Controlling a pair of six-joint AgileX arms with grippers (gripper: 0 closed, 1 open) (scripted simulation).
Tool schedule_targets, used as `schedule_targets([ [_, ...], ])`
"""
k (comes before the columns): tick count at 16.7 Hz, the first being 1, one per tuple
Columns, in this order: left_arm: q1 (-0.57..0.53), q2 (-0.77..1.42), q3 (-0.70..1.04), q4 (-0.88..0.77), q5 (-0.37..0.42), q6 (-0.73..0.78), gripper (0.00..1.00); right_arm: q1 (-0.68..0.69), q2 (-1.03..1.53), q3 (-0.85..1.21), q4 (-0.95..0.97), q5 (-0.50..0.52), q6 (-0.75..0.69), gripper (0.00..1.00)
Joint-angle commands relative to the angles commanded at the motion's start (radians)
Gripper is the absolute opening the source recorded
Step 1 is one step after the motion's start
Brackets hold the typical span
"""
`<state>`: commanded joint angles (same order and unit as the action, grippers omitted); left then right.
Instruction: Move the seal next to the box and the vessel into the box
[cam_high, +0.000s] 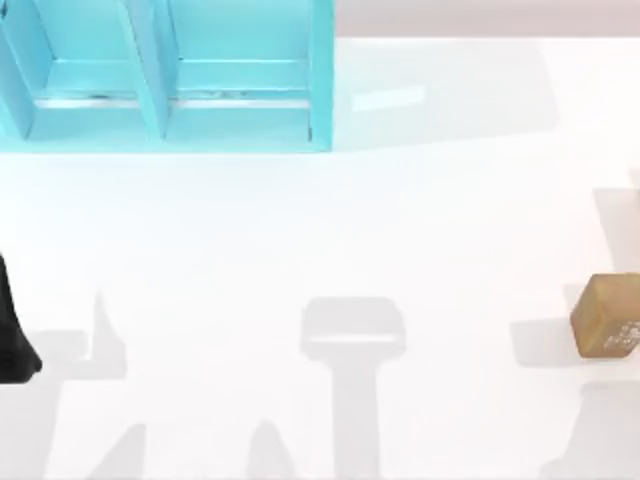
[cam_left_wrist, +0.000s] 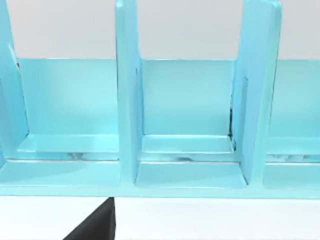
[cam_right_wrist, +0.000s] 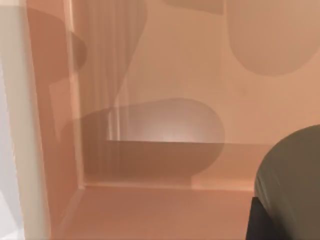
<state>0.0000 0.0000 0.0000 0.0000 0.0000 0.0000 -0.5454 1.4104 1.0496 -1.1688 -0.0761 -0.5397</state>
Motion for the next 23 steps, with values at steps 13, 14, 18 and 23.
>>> schedule_targets([
  [13, 0.0, 0.0, 0.0, 0.0, 0.0, 0.0, 1.0, -0.019, 0.039, 0.007, 0.317, -0.098, -0.024, 0.0],
  [14, 0.0, 0.0, 0.0, 0.0, 0.0, 0.0, 1.0, -0.019, 0.047, -0.02, 0.322, -0.089, -0.023, 0.0],
  [18, 0.0, 0.0, 0.0, 0.0, 0.0, 0.0, 1.0, -0.017, 0.078, -0.128, 0.299, -0.034, -0.018, 0.0],
  [23, 0.0, 0.0, 0.0, 0.0, 0.0, 0.0, 1.0, -0.014, 0.091, -0.185, 0.275, -0.001, -0.013, 0.0],
])
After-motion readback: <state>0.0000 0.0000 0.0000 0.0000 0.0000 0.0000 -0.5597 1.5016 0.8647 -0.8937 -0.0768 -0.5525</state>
